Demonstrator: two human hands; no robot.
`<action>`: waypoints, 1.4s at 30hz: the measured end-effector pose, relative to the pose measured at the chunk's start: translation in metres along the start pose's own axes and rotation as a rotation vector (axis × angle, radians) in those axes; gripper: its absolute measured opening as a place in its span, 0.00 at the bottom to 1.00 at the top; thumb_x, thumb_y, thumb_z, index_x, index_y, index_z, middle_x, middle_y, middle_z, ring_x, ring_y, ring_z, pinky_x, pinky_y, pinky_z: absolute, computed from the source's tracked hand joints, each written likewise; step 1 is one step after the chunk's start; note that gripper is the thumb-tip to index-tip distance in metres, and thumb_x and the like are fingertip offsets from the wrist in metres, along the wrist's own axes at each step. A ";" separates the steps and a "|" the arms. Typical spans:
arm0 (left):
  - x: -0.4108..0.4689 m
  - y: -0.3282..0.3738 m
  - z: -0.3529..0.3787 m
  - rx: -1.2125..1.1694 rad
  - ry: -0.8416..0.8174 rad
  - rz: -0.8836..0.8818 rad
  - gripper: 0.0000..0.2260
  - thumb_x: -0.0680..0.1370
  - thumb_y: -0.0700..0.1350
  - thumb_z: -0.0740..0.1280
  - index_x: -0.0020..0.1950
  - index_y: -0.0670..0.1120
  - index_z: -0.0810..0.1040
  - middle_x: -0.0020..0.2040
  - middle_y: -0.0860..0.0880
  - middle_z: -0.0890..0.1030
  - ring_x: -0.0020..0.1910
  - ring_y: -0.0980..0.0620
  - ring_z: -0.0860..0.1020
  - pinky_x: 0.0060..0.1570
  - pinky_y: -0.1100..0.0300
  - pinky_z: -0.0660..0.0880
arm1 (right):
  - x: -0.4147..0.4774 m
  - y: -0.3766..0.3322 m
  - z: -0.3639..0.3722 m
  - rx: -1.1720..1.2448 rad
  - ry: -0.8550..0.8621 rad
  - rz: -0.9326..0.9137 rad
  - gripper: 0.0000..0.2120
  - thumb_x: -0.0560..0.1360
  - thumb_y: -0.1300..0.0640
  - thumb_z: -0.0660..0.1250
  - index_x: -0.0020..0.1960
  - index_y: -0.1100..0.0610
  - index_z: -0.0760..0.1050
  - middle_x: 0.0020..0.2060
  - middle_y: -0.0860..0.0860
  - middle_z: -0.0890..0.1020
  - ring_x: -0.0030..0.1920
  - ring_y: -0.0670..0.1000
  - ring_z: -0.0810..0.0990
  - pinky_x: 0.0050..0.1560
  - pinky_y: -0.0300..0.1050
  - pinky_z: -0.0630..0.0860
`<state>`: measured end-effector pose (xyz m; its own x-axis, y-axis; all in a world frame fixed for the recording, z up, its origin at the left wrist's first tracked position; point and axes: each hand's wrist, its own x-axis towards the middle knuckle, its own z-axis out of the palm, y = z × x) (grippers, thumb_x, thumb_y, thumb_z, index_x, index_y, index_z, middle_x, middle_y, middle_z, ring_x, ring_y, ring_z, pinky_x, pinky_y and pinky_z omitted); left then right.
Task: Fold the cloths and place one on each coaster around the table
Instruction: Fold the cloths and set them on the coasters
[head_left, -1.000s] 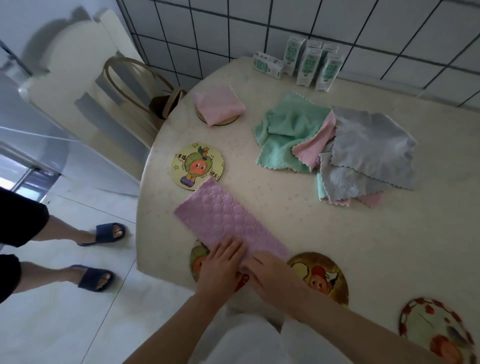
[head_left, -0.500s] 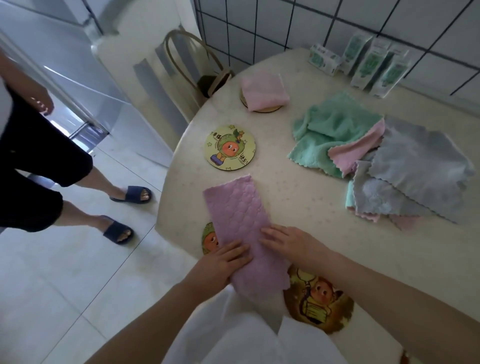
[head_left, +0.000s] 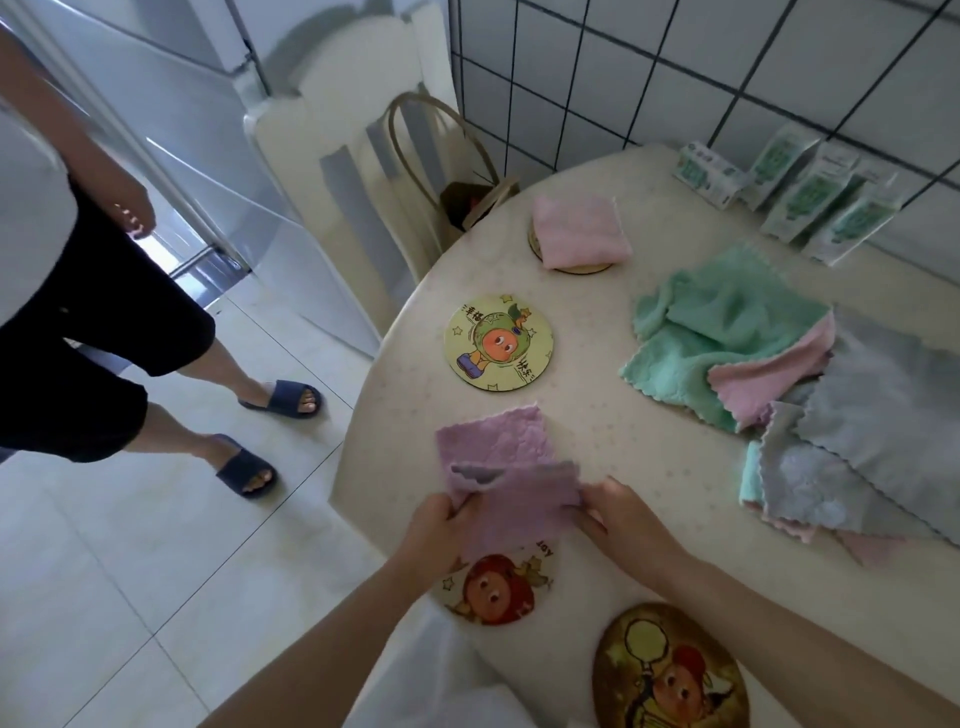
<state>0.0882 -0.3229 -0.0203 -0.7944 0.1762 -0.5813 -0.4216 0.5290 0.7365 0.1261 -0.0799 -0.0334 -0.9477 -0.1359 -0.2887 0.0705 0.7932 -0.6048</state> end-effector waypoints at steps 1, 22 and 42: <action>0.004 0.001 -0.001 -0.068 0.032 -0.031 0.18 0.79 0.49 0.64 0.37 0.37 0.77 0.30 0.48 0.75 0.27 0.55 0.71 0.26 0.64 0.67 | 0.006 -0.005 -0.002 0.023 -0.022 0.036 0.13 0.77 0.49 0.63 0.39 0.56 0.72 0.35 0.51 0.75 0.37 0.50 0.74 0.37 0.42 0.69; 0.060 0.026 -0.028 0.015 0.279 -0.034 0.09 0.77 0.50 0.66 0.40 0.47 0.78 0.36 0.48 0.81 0.37 0.48 0.80 0.42 0.48 0.81 | 0.086 -0.044 -0.013 0.211 0.071 0.424 0.07 0.75 0.52 0.64 0.45 0.56 0.76 0.39 0.50 0.81 0.39 0.48 0.78 0.42 0.45 0.76; 0.019 -0.027 0.005 0.919 0.281 0.501 0.23 0.76 0.63 0.57 0.67 0.53 0.71 0.62 0.47 0.73 0.57 0.45 0.72 0.56 0.49 0.71 | 0.034 -0.054 0.025 -0.194 0.258 0.377 0.28 0.73 0.37 0.62 0.64 0.54 0.65 0.58 0.52 0.70 0.54 0.51 0.70 0.47 0.42 0.74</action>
<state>0.0871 -0.3298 -0.0529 -0.9063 0.4106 -0.0998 0.3748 0.8902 0.2592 0.0981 -0.1419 -0.0295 -0.9153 0.3134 -0.2530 0.3871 0.8581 -0.3375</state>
